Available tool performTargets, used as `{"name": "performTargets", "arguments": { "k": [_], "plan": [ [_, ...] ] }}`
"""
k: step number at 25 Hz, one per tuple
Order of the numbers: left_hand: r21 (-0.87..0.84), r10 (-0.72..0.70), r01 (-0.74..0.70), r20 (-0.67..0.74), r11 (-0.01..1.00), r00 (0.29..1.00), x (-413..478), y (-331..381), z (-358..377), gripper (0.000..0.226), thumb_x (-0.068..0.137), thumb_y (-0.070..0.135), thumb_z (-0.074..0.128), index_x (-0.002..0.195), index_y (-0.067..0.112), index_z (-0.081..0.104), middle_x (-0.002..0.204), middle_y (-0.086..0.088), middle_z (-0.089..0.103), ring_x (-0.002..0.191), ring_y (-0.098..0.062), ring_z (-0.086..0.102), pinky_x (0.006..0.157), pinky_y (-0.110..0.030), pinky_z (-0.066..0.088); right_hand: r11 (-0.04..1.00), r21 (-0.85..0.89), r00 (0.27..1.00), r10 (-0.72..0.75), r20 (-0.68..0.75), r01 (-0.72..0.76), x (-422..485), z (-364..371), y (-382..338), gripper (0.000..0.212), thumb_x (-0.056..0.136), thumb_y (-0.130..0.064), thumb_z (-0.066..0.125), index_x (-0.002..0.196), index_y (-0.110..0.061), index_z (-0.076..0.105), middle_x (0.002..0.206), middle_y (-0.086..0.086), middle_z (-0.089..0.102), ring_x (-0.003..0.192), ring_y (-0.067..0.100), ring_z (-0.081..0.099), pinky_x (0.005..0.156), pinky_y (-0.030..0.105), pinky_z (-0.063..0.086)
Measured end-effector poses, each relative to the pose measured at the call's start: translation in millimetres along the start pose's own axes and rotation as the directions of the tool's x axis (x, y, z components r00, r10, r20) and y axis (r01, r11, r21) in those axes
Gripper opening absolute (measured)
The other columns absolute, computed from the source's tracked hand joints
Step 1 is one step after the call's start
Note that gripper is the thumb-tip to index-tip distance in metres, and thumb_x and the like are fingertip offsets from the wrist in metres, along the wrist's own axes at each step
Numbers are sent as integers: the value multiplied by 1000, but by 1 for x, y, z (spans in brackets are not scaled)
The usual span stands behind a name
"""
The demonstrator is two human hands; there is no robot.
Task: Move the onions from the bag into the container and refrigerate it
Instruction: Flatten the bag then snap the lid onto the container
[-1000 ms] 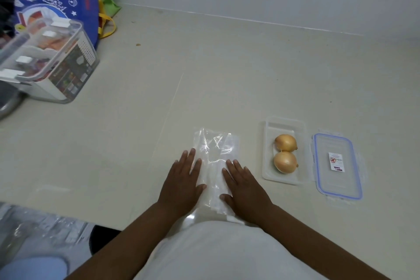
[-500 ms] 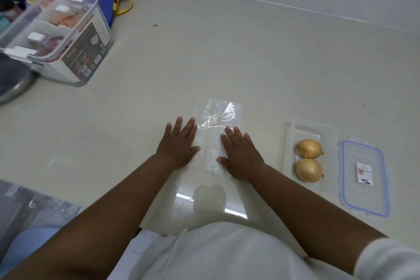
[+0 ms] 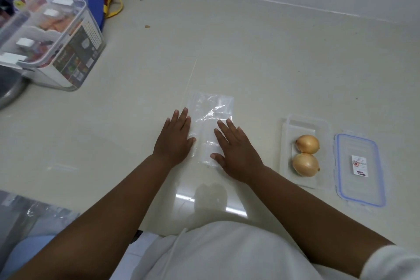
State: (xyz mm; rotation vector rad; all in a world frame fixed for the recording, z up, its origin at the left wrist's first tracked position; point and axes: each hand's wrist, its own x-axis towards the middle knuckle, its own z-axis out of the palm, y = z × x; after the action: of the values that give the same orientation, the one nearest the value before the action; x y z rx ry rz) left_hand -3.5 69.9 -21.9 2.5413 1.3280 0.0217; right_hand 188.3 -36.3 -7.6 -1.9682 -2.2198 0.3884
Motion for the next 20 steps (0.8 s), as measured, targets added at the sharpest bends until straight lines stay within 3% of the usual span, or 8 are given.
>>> {"name": "performTargets", "arguments": {
  "k": [4, 9, 16, 20],
  "plan": [
    [-100, 9, -18, -94, 995, 996, -9, 35, -9, 57, 94, 27, 54, 142, -1, 40, 152, -19, 37, 143, -35, 28, 118, -44, 22, 993, 104, 994, 63, -90, -54, -51, -8, 1, 64, 94, -42, 52, 144, -5, 38, 156, 14, 30, 147, 32, 17, 119, 48, 20],
    [-264, 106, -144, -155, 954, 982, -19, 118, -6, 47, 92, 27, 59, 133, 4, 53, 130, -13, 60, 123, -30, 51, 100, -37, 41, 965, 184, 932, 234, -276, -188, -133, -28, 32, 56, 92, -34, 58, 139, -5, 47, 146, 14, 46, 141, 28, 35, 114, 42, 33],
    [-504, 290, -286, -73, 815, 954, -14, 270, -1, 37, 91, 27, 61, 124, 10, 60, 108, -7, 66, 96, -18, 62, 84, -25, 44, 809, 309, 645, 586, -491, -500, -238, -64, 122, 43, 88, -19, 66, 127, -3, 57, 126, 17, 61, 120, 34, 53, 104, 30, 35],
    [-558, 317, -243, 38, 794, 947, 2, 354, 10, 42, 90, 28, 62, 127, 8, 58, 113, -10, 65, 95, -14, 59, 84, -21, 40, 568, 466, 474, 823, -313, -678, -271, -76, 183, 45, 89, -26, 63, 128, -6, 56, 128, 15, 59, 120, 33, 53, 101, 36, 39]
  ]
}}
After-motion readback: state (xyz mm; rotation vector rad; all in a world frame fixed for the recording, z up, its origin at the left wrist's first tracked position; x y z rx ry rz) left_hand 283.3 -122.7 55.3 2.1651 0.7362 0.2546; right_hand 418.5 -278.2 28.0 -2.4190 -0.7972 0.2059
